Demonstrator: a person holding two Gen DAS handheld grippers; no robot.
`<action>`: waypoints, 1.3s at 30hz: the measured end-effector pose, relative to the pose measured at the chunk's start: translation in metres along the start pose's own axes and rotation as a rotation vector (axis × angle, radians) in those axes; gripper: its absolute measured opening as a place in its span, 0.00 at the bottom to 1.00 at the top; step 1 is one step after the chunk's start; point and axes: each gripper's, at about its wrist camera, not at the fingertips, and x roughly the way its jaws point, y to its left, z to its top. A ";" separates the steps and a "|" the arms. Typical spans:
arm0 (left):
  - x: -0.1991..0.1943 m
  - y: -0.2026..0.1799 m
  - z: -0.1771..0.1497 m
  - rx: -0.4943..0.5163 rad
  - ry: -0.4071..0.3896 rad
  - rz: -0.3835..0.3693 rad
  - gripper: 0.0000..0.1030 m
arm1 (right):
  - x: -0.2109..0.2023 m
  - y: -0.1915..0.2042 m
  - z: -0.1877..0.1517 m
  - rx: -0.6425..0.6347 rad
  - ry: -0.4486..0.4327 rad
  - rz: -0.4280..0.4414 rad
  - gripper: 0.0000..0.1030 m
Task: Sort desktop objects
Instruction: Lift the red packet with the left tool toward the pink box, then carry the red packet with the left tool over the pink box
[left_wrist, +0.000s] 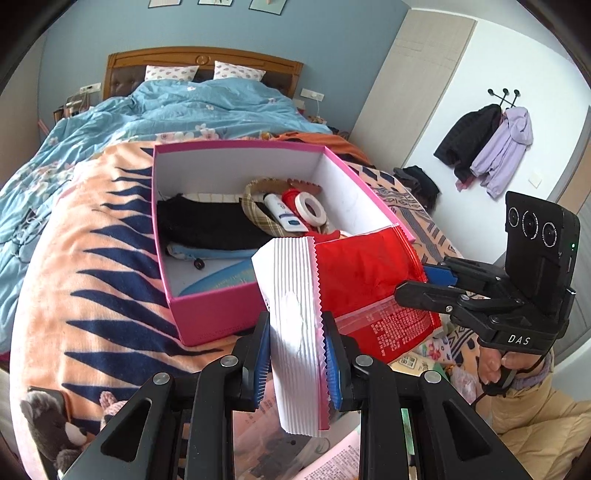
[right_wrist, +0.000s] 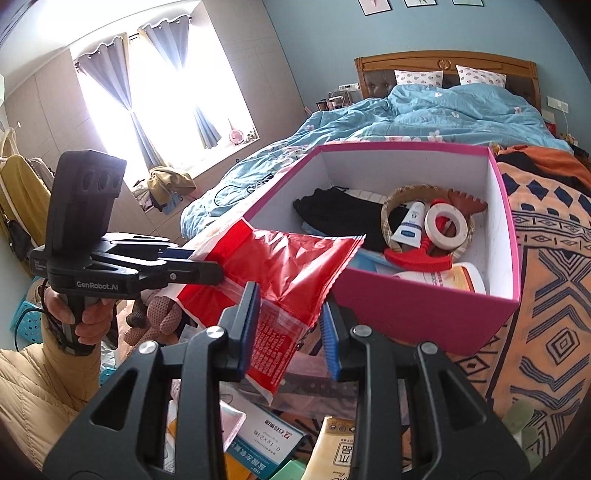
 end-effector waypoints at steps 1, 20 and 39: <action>-0.001 0.000 0.002 0.001 -0.004 0.001 0.25 | 0.000 0.001 0.002 -0.005 -0.002 0.000 0.33; -0.003 0.021 0.036 -0.032 -0.042 0.034 0.25 | 0.011 0.001 0.044 -0.053 -0.024 0.021 0.33; 0.011 0.044 0.059 -0.077 -0.046 0.043 0.25 | 0.029 -0.014 0.071 -0.035 -0.022 0.040 0.32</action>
